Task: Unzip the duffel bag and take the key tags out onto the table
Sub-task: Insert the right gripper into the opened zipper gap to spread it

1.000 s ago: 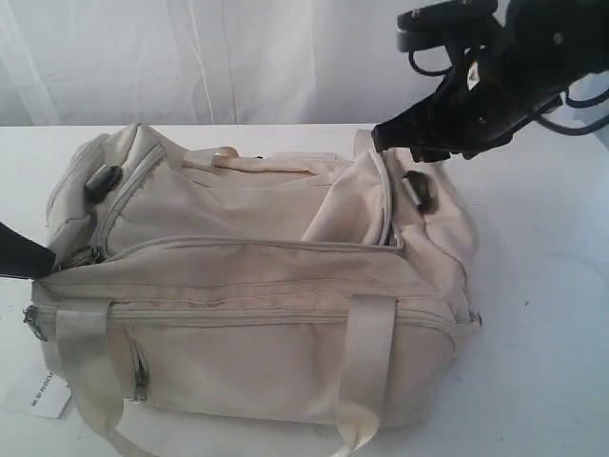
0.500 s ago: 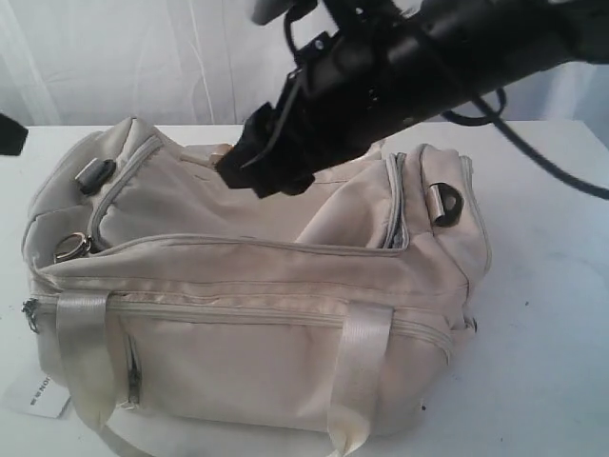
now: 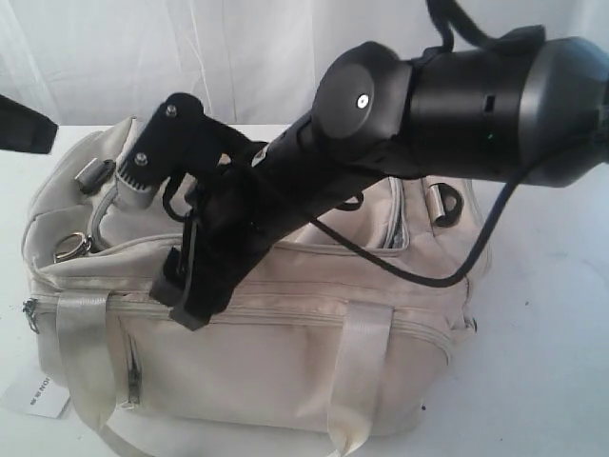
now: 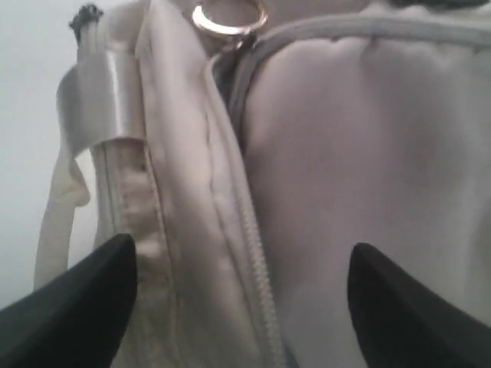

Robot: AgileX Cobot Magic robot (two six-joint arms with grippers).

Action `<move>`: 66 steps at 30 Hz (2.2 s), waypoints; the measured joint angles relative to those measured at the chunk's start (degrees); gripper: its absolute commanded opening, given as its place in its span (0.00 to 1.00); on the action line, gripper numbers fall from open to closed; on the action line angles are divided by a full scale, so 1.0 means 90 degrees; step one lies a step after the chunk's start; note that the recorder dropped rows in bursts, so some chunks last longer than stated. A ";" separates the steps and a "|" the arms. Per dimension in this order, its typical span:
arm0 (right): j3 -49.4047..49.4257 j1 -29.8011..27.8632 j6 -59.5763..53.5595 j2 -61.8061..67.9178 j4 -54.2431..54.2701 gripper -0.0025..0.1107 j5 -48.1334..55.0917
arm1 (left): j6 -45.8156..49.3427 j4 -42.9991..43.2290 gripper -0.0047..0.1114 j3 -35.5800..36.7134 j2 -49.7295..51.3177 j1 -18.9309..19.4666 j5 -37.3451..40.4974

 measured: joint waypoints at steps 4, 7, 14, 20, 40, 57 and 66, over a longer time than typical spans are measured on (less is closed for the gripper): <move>-0.0010 0.0015 0.0233 0.0216 -0.0071 0.65 0.0693 | 0.0367 0.0000 0.53 0.0412 0.0000 -0.0396 -0.0451; -0.0010 0.0029 0.0406 0.0246 -0.0074 0.65 0.1406 | 0.0581 0.0014 0.53 0.0745 0.0000 -0.0651 -0.0925; -0.0010 0.0058 0.0784 0.0234 -0.0022 0.65 0.2859 | 0.0839 0.0014 0.50 0.1247 0.0011 -0.1179 -0.1694; -0.0023 0.0058 0.1266 0.0131 0.0107 0.65 0.3318 | 0.0839 0.0170 0.33 0.1317 0.0011 -0.1670 -0.1777; -0.1196 0.0044 0.1296 -0.0221 -0.0816 0.61 0.2326 | -0.0274 0.1250 0.48 0.1278 0.0011 -0.1807 -0.2356; -0.1228 0.0001 0.1345 0.0648 -0.2645 0.76 0.1464 | -0.0296 0.1254 0.48 0.1278 0.0011 -0.1807 -0.2330; -0.1228 0.0121 0.1345 0.1127 -0.2263 0.63 0.1182 | -0.0418 0.1203 0.48 0.1278 0.0011 -0.1807 -0.2654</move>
